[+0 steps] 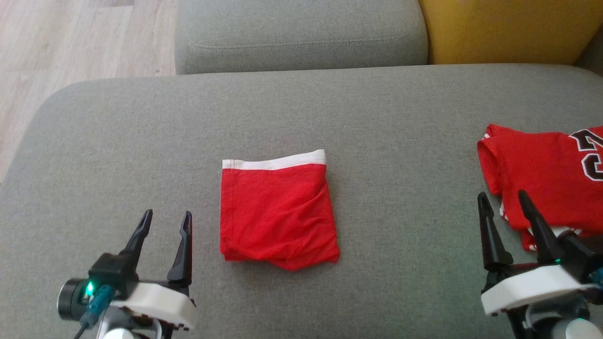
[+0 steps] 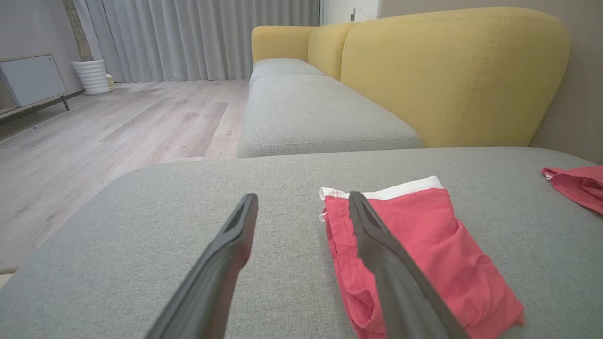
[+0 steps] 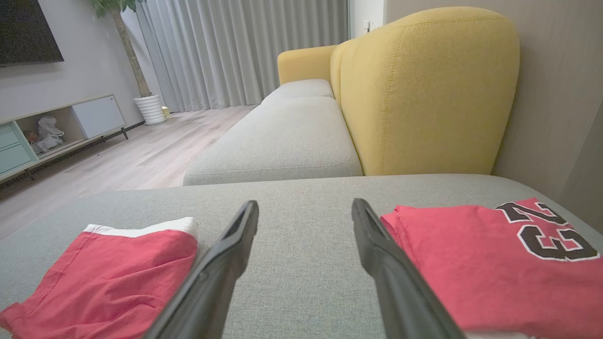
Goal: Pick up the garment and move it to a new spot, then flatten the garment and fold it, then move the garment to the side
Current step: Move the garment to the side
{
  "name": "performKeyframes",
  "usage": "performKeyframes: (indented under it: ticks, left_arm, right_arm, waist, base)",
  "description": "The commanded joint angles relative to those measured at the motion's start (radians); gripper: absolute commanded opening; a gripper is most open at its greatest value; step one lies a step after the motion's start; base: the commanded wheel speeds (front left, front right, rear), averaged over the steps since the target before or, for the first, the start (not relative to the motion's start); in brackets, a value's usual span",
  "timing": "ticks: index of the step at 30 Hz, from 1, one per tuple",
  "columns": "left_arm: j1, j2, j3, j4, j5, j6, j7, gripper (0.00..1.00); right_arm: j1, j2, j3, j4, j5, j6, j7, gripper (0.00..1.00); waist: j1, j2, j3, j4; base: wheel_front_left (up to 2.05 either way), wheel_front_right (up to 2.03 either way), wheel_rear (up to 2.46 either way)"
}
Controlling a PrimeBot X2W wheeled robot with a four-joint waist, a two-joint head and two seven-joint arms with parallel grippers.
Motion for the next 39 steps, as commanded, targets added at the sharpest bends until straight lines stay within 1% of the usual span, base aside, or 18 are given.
performKeyframes:
  ticks: [1, 15, 22, 25, 28, 33, 36, 39]
  left_arm:
    - [-0.031, 0.024, 0.039, -0.038, -0.005, 0.006, -0.001, 1.00]
    - [-0.043, 0.034, 0.038, -0.038, -0.014, 0.010, -0.002, 1.00]
    - [-0.076, 0.025, 0.028, -0.049, -0.014, 0.009, -0.008, 1.00]
    - [-0.107, 0.016, 0.021, -0.052, -0.013, 0.005, -0.014, 1.00]
    - [-0.148, 0.000, 0.016, -0.040, -0.017, -0.003, -0.028, 1.00]
    - [-0.223, -0.036, 0.005, -0.015, -0.017, -0.017, -0.055, 1.00]
    - [-0.261, -0.059, -0.003, -0.003, -0.013, -0.026, -0.066, 1.00]
    - [-0.286, -0.080, -0.008, 0.006, -0.008, -0.036, -0.072, 1.00]
  right_arm:
    - [-0.019, -0.006, 0.022, -0.038, 0.006, 0.007, 0.004, 1.00]
    - [-0.028, -0.005, 0.017, -0.029, 0.006, 0.007, -0.003, 1.00]
    - [-0.049, -0.005, 0.024, -0.008, 0.004, 0.007, 0.006, 1.00]
    - [-0.081, -0.005, 0.046, 0.053, -0.012, 0.007, 0.012, 1.00]
    - [-0.127, -0.005, 0.100, 0.148, -0.035, 0.007, 0.009, 1.00]
    - [-0.226, -0.005, 0.223, 0.349, -0.001, 0.007, -0.026, 1.00]
    - [-0.289, -0.005, 0.272, 0.468, 0.030, 0.007, -0.046, 1.00]
    - [-0.351, -0.005, 0.298, 0.578, 0.050, 0.007, -0.055, 1.00]
  waist:
    - [0.0000, 0.0000, 0.000, 0.000]
    - [0.0000, 0.0000, 0.009, 0.007]
    - [0.0000, 0.0000, 0.044, 0.034]
    - [0.0000, 0.0000, 0.074, 0.067]
    - [0.0000, 0.0000, 0.109, 0.110]
    - [0.0000, 0.0000, 0.162, 0.187]
    - [0.0000, 0.0000, 0.185, 0.233]
    - [0.0000, 0.0000, 0.201, 0.267]
  base:
    - [0.00, 0.00, 0.00]
    - [0.00, 0.00, 0.00]
    - [0.00, 0.00, 0.00]
    - [0.00, 0.00, 0.00]
    - [0.00, 0.00, 0.00]
    - [0.00, 0.00, 0.00]
    - [0.00, 0.00, 0.00]
    - [0.00, 0.00, 0.00]
